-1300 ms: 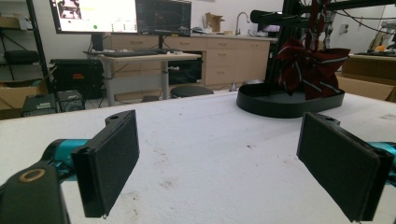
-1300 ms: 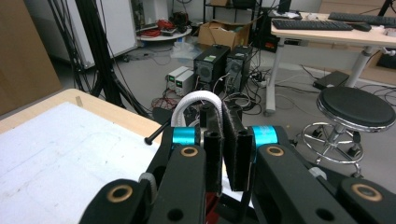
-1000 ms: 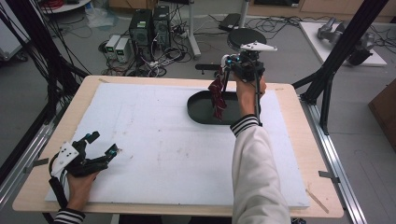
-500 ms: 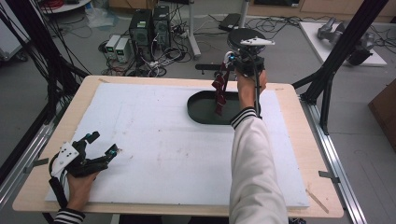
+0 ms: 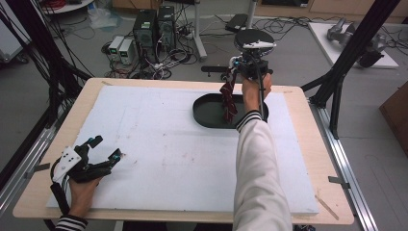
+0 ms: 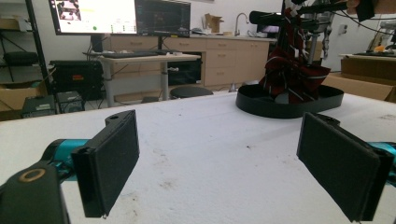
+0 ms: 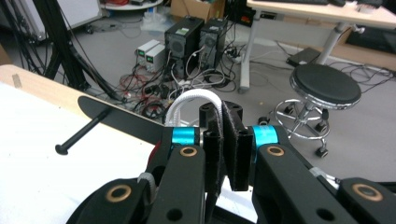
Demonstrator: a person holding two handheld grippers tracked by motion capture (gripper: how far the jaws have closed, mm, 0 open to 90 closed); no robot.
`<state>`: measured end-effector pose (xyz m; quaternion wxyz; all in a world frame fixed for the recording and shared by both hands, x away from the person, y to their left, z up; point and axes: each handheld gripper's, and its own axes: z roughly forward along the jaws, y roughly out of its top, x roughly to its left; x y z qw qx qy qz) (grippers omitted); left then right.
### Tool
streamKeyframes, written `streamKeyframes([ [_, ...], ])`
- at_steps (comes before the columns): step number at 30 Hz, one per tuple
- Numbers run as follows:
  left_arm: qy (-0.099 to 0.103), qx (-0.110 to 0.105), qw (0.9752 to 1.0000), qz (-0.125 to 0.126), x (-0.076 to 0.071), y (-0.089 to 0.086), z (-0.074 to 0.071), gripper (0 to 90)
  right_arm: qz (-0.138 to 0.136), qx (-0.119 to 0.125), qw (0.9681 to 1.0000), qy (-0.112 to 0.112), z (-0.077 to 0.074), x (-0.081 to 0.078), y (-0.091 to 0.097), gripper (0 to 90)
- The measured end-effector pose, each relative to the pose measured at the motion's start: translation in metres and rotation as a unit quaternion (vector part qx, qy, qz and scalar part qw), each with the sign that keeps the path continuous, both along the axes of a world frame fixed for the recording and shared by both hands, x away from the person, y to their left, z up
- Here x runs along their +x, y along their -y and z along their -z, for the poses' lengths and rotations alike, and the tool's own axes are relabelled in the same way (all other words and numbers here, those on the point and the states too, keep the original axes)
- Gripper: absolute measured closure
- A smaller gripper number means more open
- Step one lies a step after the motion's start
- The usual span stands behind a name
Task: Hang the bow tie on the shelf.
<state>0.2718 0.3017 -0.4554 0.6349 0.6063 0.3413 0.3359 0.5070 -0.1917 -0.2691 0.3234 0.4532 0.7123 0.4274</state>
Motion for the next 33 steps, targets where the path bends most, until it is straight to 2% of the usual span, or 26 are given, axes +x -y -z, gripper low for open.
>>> streamKeyframes([
  [3, 0.001, -0.001, 1.0000, 0.000, 0.0001, 0.0001, 0.0001, 13.4, 0.000, -0.009, 0.9999, -0.009, 0.0018, 0.0008, -0.0009, 86.4],
  [6, 0.001, -0.001, 1.0000, -0.001, 0.0000, 0.0001, 0.0001, 13.4, -0.001, -0.016, 0.9998, -0.008, 0.0022, 0.0011, -0.0016, 83.4],
  [9, 0.001, -0.001, 1.0000, 0.000, -0.0001, 0.0003, 0.0001, 13.4, -0.004, -0.035, 0.9994, -0.007, 0.0020, 0.0012, -0.0023, 81.2],
  [15, 0.002, -0.001, 1.0000, 0.000, -0.0001, 0.0004, 0.0001, 13.4, 0.000, -0.066, 0.9978, -0.007, 0.0017, 0.0003, -0.0033, 67.5],
  [17, 0.002, 0.000, 1.0000, 0.000, 0.0000, 0.0003, 0.0001, 13.4, 0.004, -0.074, 0.9972, -0.002, 0.0005, -0.0007, -0.0033, 66.0],
  [19, 0.002, 0.000, 1.0000, 0.000, -0.0001, 0.0004, 0.0001, 13.4, 0.009, -0.088, 0.9961, -0.002, 0.0002, -0.0013, -0.0031, 58.5],
  [21, 0.002, 0.000, 1.0000, 0.000, -0.0001, 0.0004, 0.0001, 13.4, 0.015, -0.102, 0.9946, -0.002, 0.0001, -0.0020, -0.0022, 56.7],
  [26, 0.003, -0.001, 1.0000, 0.000, -0.0001, 0.0007, 0.0001, 13.4, 0.030, -0.119, 0.9925, 0.007, -0.0009, -0.0053, 0.0002, 41.6],
  [30, 0.003, 0.002, 1.0000, 0.000, -0.0003, 0.0003, 0.0001, 13.4, 0.052, -0.132, 0.9899, 0.008, 0.0001, -0.0067, 0.0023, 23.4],
  [33, 0.003, 0.002, 1.0000, 0.000, -0.0003, 0.0004, 0.0001, 13.4, 0.056, -0.138, 0.9888, 0.008, 0.0021, -0.0072, 0.0049, 10.1],
])
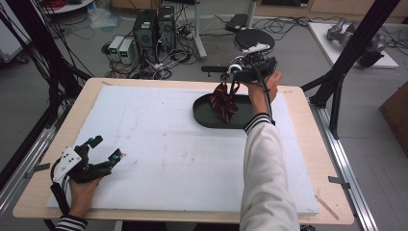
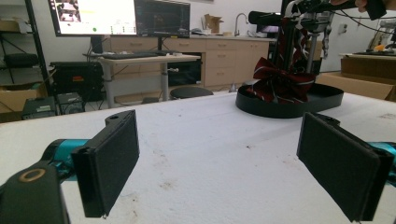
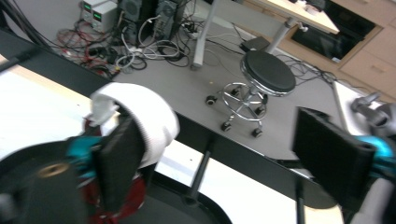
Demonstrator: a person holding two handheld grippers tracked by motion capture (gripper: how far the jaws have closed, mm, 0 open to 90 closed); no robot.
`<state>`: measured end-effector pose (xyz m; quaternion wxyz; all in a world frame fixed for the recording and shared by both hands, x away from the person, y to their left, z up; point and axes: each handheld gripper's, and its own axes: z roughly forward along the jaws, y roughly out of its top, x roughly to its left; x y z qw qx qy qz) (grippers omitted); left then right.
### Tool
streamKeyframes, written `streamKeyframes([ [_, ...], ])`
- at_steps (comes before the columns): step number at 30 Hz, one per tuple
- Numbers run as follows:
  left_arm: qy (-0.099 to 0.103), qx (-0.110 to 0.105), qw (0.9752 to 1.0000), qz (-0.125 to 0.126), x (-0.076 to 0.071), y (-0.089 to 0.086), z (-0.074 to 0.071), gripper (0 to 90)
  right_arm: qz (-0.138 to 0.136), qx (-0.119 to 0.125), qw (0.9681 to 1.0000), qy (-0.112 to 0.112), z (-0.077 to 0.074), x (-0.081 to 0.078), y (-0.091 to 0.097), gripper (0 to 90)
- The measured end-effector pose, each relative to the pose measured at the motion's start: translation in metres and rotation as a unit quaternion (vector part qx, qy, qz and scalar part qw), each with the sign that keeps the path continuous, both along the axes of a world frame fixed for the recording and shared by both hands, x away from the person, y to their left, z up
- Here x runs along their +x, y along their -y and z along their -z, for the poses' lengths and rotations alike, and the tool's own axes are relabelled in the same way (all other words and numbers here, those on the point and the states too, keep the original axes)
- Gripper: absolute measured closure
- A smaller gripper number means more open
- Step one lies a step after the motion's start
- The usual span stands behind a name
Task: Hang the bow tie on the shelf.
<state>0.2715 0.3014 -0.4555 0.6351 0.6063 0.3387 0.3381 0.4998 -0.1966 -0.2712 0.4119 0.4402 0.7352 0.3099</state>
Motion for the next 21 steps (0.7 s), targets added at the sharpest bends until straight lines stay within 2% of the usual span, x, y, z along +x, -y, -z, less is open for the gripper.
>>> streamKeyframes([
  [3, 0.000, 0.000, 1.0000, 0.000, 0.000, 0.000, 0.000, 13.4, -0.015, -0.005, 0.9999, -0.003, 0.002, -0.002, 0.002, 10.2],
  [4, 0.000, 0.000, 1.0000, 0.000, 0.000, 0.000, 0.000, 13.4, -0.022, -0.003, 0.9997, -0.013, 0.004, -0.003, 0.002, 10.3],
  [6, 0.000, 0.000, 1.0000, 0.000, 0.000, 0.000, 0.000, 13.4, -0.016, 0.002, 0.9996, -0.024, 0.006, -0.003, 0.003, 10.3],
  [8, 0.000, 0.000, 1.0000, 0.000, 0.000, 0.000, 0.000, 13.4, -0.012, 0.013, 0.9997, -0.015, 0.006, -0.004, 0.006, 10.3],
  [13, -0.003, 0.000, 1.0000, -0.001, 0.001, 0.000, 0.000, 13.4, -0.005, 0.022, 0.9997, -0.012, 0.005, -0.007, 0.010, 10.3],
  [17, -0.005, 0.000, 1.0000, -0.002, 0.001, 0.000, 0.000, 13.4, -0.017, 0.038, 0.9991, -0.003, 0.000, -0.015, 0.015, 10.3],
  [21, -0.006, -0.002, 1.0000, -0.003, 0.001, 0.000, 0.000, 13.4, -0.035, 0.069, 0.9970, 0.008, -0.008, -0.025, 0.021, 10.3],
])
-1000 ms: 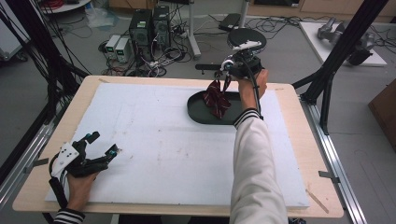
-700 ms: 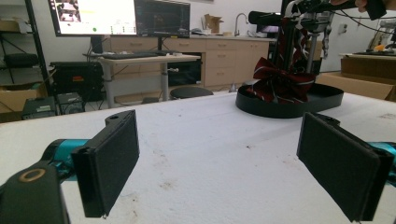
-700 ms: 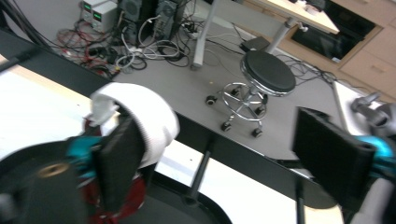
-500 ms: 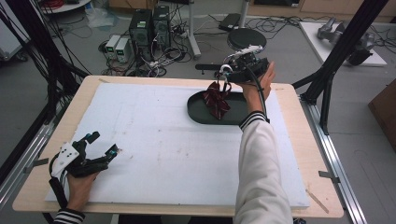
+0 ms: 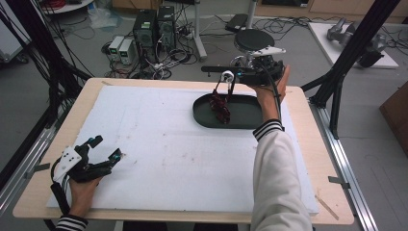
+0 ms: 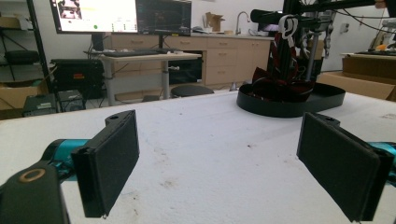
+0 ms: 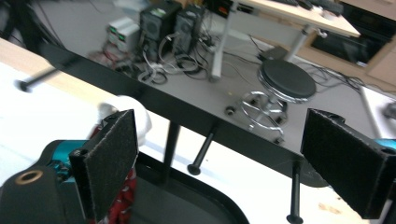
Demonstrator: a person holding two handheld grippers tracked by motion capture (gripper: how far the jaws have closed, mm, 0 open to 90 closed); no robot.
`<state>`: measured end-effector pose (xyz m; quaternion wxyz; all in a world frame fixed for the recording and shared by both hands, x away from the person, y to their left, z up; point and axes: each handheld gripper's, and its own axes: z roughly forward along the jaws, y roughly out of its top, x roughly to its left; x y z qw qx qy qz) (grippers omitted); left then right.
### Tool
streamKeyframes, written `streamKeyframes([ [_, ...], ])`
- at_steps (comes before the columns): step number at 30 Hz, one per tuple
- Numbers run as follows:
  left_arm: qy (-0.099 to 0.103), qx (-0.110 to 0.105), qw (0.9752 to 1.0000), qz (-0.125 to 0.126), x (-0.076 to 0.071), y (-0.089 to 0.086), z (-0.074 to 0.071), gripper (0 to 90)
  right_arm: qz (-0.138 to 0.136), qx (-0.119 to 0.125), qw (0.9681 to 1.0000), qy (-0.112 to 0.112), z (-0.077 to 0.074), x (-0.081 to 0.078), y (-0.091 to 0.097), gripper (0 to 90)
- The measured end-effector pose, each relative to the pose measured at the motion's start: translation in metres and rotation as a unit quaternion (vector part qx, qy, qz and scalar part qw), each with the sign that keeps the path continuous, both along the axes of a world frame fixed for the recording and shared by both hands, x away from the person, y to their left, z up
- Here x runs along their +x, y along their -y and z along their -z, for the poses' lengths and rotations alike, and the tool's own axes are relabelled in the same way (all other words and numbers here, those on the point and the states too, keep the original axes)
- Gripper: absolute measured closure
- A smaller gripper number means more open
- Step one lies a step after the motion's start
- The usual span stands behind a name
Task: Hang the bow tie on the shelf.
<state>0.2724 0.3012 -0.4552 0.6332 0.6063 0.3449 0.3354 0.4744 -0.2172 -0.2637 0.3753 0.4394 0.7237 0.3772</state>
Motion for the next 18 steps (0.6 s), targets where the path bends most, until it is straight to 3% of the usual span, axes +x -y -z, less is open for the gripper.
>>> streamKeyframes([
  [5, 0.000, 0.003, 1.0000, -0.003, 0.000, 0.000, 0.000, 13.4, -0.030, 0.054, 0.9981, 0.009, -0.012, -0.021, 0.011, 10.3],
  [6, 0.000, 0.004, 1.0000, -0.003, 0.000, 0.000, 0.000, 13.4, -0.031, 0.058, 0.9976, 0.022, -0.013, -0.028, 0.013, 10.3],
  [9, 0.001, 0.003, 1.0000, -0.003, 0.000, 0.000, 0.000, 13.4, -0.041, 0.071, 0.9961, 0.031, -0.015, -0.049, 0.020, 10.3],
  [11, 0.002, 0.003, 1.0000, -0.004, -0.001, 0.000, 0.000, 13.4, -0.048, 0.084, 0.9941, 0.051, -0.015, -0.065, 0.026, 10.3],
  [13, 0.004, 0.003, 1.0000, -0.004, -0.001, 0.000, 0.000, 13.4, -0.060, 0.104, 0.9906, 0.065, -0.011, -0.094, 0.035, 10.3],
  [14, 0.005, 0.003, 1.0000, -0.003, -0.001, 0.000, 0.000, 13.4, -0.060, 0.104, 0.9906, 0.065, -0.011, -0.094, 0.035, 10.3],
  [18, 0.005, 0.003, 1.0000, -0.003, -0.001, 0.000, 0.000, 13.3, -0.073, 0.136, 0.9842, 0.086, 0.001, -0.133, 0.049, 10.3],
])
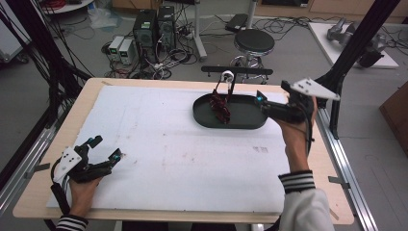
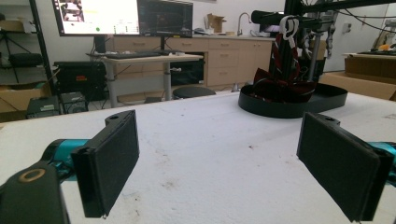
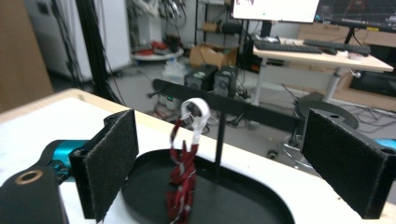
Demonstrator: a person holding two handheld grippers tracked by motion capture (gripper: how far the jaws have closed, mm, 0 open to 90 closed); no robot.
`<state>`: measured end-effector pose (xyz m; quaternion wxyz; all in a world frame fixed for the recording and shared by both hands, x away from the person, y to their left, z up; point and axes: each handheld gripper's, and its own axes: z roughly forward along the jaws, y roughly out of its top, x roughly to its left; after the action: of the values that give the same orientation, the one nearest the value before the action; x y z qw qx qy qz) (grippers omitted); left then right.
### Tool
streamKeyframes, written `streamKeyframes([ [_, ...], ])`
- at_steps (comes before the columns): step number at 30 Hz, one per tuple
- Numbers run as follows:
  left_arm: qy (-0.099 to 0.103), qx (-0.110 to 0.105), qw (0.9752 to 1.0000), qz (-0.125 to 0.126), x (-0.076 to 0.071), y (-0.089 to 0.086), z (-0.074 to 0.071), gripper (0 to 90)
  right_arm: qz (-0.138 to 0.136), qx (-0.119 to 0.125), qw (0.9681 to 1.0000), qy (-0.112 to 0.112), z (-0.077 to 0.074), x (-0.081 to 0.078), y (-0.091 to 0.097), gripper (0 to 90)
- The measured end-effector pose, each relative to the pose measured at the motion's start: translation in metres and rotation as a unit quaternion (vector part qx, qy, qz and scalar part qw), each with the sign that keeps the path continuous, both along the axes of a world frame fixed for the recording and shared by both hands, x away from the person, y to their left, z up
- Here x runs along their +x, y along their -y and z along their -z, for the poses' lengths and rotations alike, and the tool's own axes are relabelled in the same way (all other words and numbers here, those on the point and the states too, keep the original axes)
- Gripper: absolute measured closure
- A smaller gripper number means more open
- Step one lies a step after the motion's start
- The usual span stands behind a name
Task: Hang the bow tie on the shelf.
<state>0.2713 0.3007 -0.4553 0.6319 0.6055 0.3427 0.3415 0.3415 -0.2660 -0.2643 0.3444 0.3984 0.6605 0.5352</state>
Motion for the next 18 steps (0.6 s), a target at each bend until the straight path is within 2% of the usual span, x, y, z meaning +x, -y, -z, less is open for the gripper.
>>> streamKeyframes([
  [4, -0.001, 0.000, 1.0000, 0.000, 0.000, 0.000, 0.000, 13.4, -0.010, 0.014, 0.9997, 0.018, 0.024, -0.030, 0.014, 10.3],
  [8, 0.000, 0.000, 1.0000, 0.000, 0.000, 0.000, 0.000, 13.4, -0.017, 0.023, 0.9993, 0.023, 0.062, -0.052, 0.025, 10.3],
  [11, 0.001, 0.000, 1.0000, 0.000, 0.000, 0.000, 0.000, 13.4, -0.017, 0.034, 0.9986, 0.038, 0.090, -0.065, 0.028, 10.3],
  [15, 0.000, 0.000, 1.0000, 0.000, 0.000, 0.000, 0.000, 13.4, -0.001, 0.045, 0.9973, 0.057, 0.131, -0.080, 0.029, 10.3],
  [18, 0.001, -0.001, 1.0000, -0.001, 0.000, 0.000, 0.000, 13.3, 0.009, 0.073, 0.9952, 0.066, 0.153, -0.086, 0.030, 10.3],
])
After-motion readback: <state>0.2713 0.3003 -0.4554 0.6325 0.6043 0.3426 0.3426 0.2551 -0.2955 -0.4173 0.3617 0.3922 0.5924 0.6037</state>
